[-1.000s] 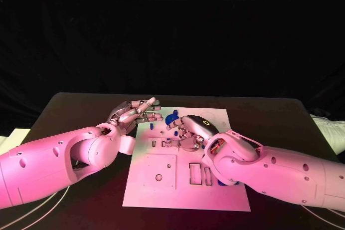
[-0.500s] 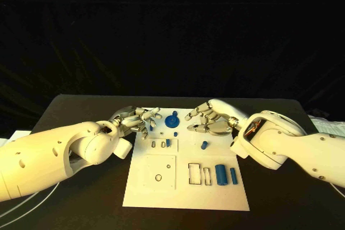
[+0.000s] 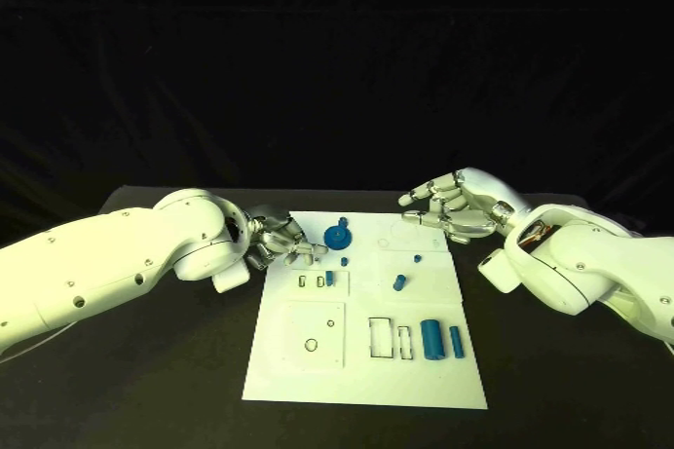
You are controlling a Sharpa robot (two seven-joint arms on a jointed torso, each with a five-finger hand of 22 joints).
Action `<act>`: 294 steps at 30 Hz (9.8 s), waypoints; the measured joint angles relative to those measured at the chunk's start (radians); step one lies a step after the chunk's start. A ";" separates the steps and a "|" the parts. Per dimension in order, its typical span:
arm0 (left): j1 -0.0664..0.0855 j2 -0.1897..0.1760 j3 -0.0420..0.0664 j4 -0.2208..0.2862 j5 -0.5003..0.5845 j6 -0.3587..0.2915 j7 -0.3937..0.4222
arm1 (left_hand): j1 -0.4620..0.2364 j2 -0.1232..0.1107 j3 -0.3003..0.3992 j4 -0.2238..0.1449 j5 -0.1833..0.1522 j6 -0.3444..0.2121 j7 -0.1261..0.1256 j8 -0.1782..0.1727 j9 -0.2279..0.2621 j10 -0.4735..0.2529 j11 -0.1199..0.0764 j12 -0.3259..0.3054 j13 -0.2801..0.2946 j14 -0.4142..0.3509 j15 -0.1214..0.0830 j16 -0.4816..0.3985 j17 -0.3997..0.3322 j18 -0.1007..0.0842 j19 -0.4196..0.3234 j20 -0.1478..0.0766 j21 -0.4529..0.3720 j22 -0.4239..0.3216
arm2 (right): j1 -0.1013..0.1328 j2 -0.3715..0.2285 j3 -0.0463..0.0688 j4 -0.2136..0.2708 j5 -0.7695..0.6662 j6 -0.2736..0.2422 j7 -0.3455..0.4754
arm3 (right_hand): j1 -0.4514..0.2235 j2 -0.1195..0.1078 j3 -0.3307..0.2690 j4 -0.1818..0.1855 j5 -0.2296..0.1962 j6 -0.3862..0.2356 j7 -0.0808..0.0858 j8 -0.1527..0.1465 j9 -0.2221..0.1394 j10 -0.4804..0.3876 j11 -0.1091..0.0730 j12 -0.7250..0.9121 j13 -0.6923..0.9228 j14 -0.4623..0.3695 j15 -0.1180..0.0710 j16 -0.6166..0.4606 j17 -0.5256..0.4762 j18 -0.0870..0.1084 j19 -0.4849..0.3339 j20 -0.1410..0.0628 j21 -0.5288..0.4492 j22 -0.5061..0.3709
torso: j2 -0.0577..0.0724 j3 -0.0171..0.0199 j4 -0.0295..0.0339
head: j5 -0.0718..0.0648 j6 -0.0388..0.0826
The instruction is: Assemble the parts on the task board
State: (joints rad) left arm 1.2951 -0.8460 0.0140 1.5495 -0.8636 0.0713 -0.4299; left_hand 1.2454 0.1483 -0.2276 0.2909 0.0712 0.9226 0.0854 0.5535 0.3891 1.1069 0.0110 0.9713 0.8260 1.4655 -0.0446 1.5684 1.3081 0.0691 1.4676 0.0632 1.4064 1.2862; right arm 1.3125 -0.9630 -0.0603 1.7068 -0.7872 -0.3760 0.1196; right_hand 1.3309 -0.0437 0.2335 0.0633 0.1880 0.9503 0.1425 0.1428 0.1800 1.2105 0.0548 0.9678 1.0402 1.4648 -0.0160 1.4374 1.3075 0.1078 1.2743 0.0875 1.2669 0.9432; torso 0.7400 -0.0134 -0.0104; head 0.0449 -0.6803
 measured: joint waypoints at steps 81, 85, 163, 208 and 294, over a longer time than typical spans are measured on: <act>0.026 0.232 -0.053 -0.153 -0.179 0.178 -0.244 | -0.012 0.061 -0.116 -0.029 -0.020 -0.124 -0.029 0.255 0.303 0.101 -0.020 0.233 0.247 0.000 -0.014 0.000 -0.001 -0.030 -0.003 -0.017 0.076 0.021 | 0.003 0.038 0.000 -0.065 0.071 -0.024 -0.016 | 0.000 0.000 -0.015 0.004 0.012 -0.004 0.003 0.004 -0.001 -0.005 0.002 -0.015 -0.027 0.000 0.000 -0.029 0.000 0.000 -0.021 0.000 -0.035 -0.050 | -0.002 0.0003 0.0001 | 0.001 -0.026; 0.026 0.232 -0.052 -0.152 -0.177 0.177 -0.242 | 0.031 0.078 -0.086 -0.043 -0.020 -0.129 -0.027 0.255 0.311 0.101 -0.020 0.233 0.246 0.004 -0.018 0.000 -0.001 -0.030 -0.003 -0.017 0.076 0.021 | 0.003 0.042 0.000 -0.068 0.070 -0.023 -0.017 | 0.000 0.000 -0.015 0.004 0.012 -0.004 0.003 0.004 -0.001 -0.005 0.002 -0.019 -0.029 0.000 0.000 -0.033 0.000 0.000 -0.023 -0.002 -0.040 -0.058 | -0.001 0.0003 0.0002 | 0.000 -0.026; 0.008 0.138 -0.050 -0.064 -0.146 0.021 -0.174 | 0.108 -0.274 0.764 -0.025 -0.019 -0.140 -0.005 0.183 0.130 0.120 -0.019 0.210 0.235 0.002 -0.023 0.000 -0.001 -0.030 -0.003 -0.024 0.080 0.022 | 0.002 0.058 -0.001 -0.085 0.068 0.006 -0.023 | 0.000 0.000 -0.015 0.004 0.011 -0.004 0.003 0.004 0.000 -0.004 0.003 -0.024 -0.035 0.000 0.000 -0.044 0.000 0.015 -0.028 0.001 -0.047 -0.071 | -0.001 0.0019 0.0003 | 0.003 -0.040; -0.007 0.158 -0.044 -0.085 -0.167 0.067 -0.213 | 0.024 -0.263 0.823 -0.067 -0.020 -0.140 -0.005 0.209 0.242 0.130 -0.027 0.210 0.220 0.002 -0.023 0.000 0.000 -0.030 -0.003 -0.024 0.080 0.022 | 0.002 0.061 -0.001 -0.083 0.068 0.015 -0.020 | 0.000 0.000 -0.018 0.007 0.011 -0.007 0.006 0.004 0.000 -0.007 0.000 -0.024 -0.036 0.000 0.000 -0.044 0.000 0.015 -0.028 0.001 -0.051 -0.075 | 0.000 0.0002 0.0000 | 0.008 -0.053; -0.012 0.144 -0.027 -0.076 -0.251 0.081 -0.248 | -0.282 -0.236 0.333 0.002 -0.021 -0.045 -0.053 0.223 0.316 0.131 -0.049 0.171 0.143 0.002 -0.045 0.000 -0.001 -0.030 0.001 -0.042 0.080 0.021 | 0.000 0.060 -0.001 -0.084 0.064 0.109 -0.034 | -0.004 0.004 -0.028 0.011 0.036 -0.032 0.010 0.004 -0.002 -0.066 0.009 -0.089 -0.099 0.000 0.000 -0.093 -0.015 0.031 -0.076 0.006 -0.124 -0.181 | -0.001 0.0008 0.0003 | -0.001 -0.055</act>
State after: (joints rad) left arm 1.2827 -0.7019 -0.0129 1.4733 -1.1150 0.1522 -0.6779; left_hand 0.9637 -0.0881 0.1055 0.2933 0.0498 0.8775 0.0323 0.7766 0.7053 1.2375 -0.0384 1.1424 0.9687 1.4676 -0.0893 1.5684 1.3073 0.0395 1.4687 0.0214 1.4860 1.3074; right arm 1.3130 -0.9035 -0.0612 1.6224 -0.7230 -0.2673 0.0855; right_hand 1.3267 -0.0396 0.2056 0.0745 0.2244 0.9186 0.1529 0.1466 0.1785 1.1443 0.0638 0.8788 0.9411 1.4649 -0.0160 1.3444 1.2925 0.1387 1.1980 0.0932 1.1426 0.7625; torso 0.7387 -0.0127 -0.0101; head 0.0440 -0.7357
